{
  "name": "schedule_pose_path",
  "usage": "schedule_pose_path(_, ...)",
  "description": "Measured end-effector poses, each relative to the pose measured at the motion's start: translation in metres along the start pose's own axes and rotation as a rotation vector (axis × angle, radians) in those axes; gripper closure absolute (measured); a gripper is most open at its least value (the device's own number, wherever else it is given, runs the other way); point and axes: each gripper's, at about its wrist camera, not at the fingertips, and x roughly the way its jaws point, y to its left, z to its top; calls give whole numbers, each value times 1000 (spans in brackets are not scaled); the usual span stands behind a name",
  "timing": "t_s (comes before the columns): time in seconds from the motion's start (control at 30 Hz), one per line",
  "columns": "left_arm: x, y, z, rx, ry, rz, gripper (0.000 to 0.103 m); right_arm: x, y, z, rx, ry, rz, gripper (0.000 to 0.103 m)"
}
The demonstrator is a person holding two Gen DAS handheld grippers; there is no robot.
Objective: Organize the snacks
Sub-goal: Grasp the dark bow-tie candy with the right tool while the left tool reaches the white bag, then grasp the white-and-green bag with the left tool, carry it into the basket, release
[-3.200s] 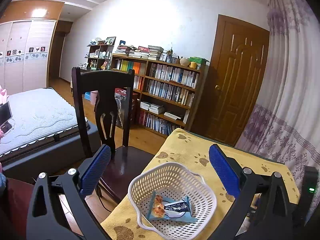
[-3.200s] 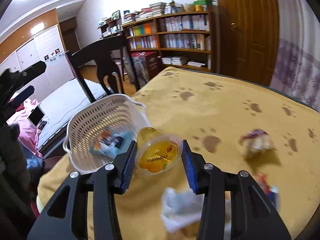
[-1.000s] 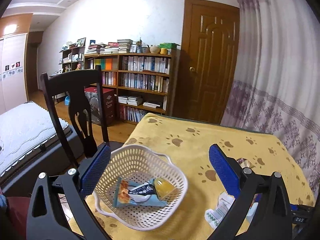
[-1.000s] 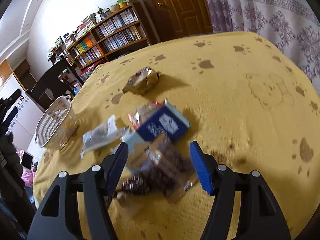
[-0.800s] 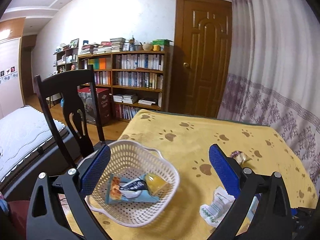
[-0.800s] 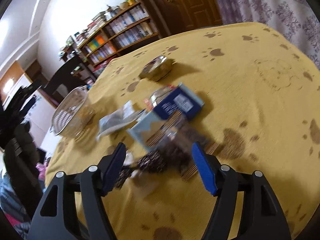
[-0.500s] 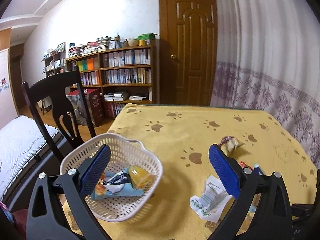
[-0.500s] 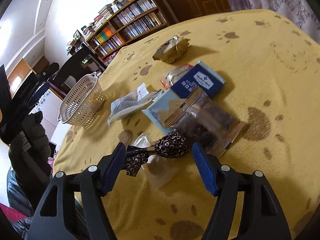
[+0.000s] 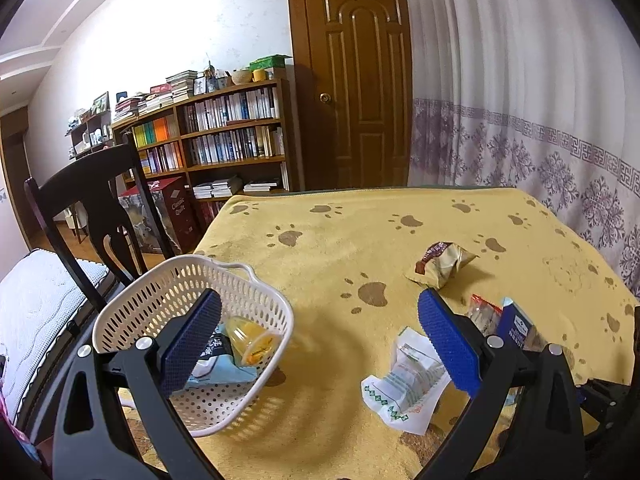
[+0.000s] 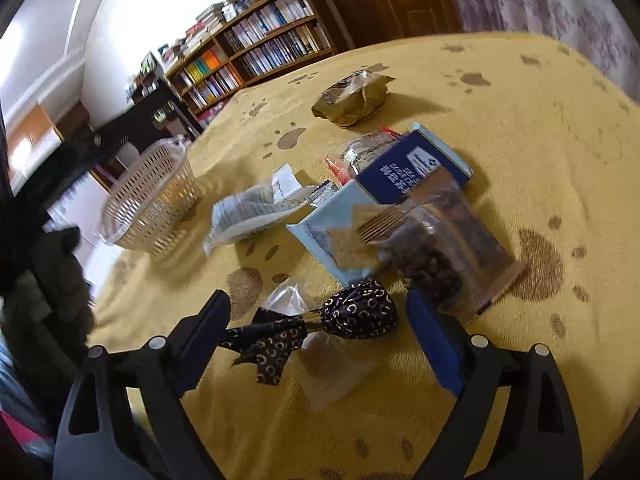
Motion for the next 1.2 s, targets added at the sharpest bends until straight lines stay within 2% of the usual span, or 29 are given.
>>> schedule_pose_path(0.17, 8, -6, -4, 20, 23, -1, 3, 13, 7, -7, -70, 13, -66, 16)
schedule_pose_path(0.3, 14, -13, -7, 33, 40, -7, 3, 9, 2, -6, -69, 4, -80, 32)
schedule_pose_path(0.4, 20, -17, -10, 36, 62, -26, 3, 4, -4, -8, -55, -4, -72, 34)
schedule_pose_path(0.57, 31, -25, -18, 40, 94, -56, 3, -6, -10, -10, -37, -26, -56, 34)
schedule_pose_path(0.7, 40, -31, -23, 38, 113, -105, 3, -17, -15, -9, -27, -54, -50, 34)
schedule_pose_path(0.93, 62, -44, -40, 65, 192, -197, 3, -24, -16, -5, -26, -74, -40, 34)
schedule_pose_path(1.07, 78, -49, -51, 82, 246, -216, 3, -24, -15, -5, -27, -74, -37, 34)
schedule_pose_path(1.2, 91, -52, -60, 99, 288, -201, 3, -23, -16, -6, -26, -68, -32, 34)
